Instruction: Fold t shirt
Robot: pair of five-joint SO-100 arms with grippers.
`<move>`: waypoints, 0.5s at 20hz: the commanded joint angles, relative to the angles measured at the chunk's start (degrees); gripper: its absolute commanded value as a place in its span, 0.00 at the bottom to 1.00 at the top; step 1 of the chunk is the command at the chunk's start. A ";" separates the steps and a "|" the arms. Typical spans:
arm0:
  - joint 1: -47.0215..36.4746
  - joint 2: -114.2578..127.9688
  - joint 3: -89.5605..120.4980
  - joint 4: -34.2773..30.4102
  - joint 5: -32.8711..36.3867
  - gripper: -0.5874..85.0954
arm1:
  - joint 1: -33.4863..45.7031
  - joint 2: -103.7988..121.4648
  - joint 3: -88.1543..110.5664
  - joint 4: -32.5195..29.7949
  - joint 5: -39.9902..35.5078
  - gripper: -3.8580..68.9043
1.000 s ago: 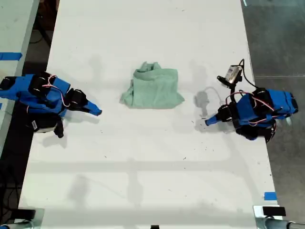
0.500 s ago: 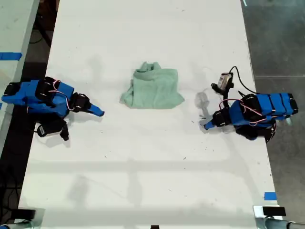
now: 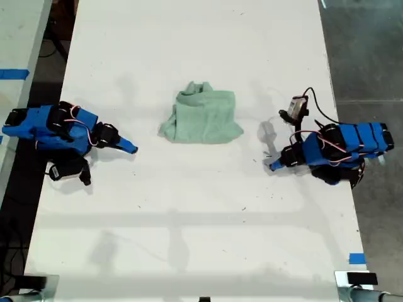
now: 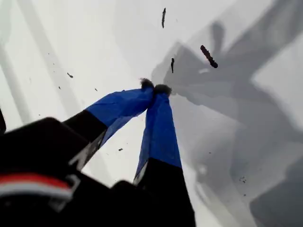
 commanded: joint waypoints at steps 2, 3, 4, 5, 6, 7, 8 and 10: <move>-0.09 0.35 0.18 -1.23 0.35 0.01 | -0.26 0.35 1.49 -0.88 -0.44 0.06; -0.09 0.35 0.18 -1.23 0.35 0.01 | -0.26 0.35 1.49 -0.88 -0.44 0.06; -0.09 0.35 0.18 -1.23 0.35 0.01 | -0.26 0.35 1.49 -0.88 -0.44 0.06; -0.09 0.35 0.18 -1.23 0.35 0.01 | -0.26 0.35 1.49 -0.88 -0.44 0.06; 0.00 0.35 0.18 -1.23 0.35 0.01 | -0.26 0.35 1.49 -0.88 -0.44 0.06; 0.00 0.35 0.18 -1.32 0.35 0.01 | -0.26 0.35 1.49 -0.88 -0.44 0.06; 0.00 0.35 0.26 -1.32 0.35 0.01 | -0.26 0.35 1.49 -0.88 -0.44 0.06; -1.32 0.35 0.26 -1.32 -0.35 0.01 | 0.62 0.26 1.49 -0.97 -0.35 0.06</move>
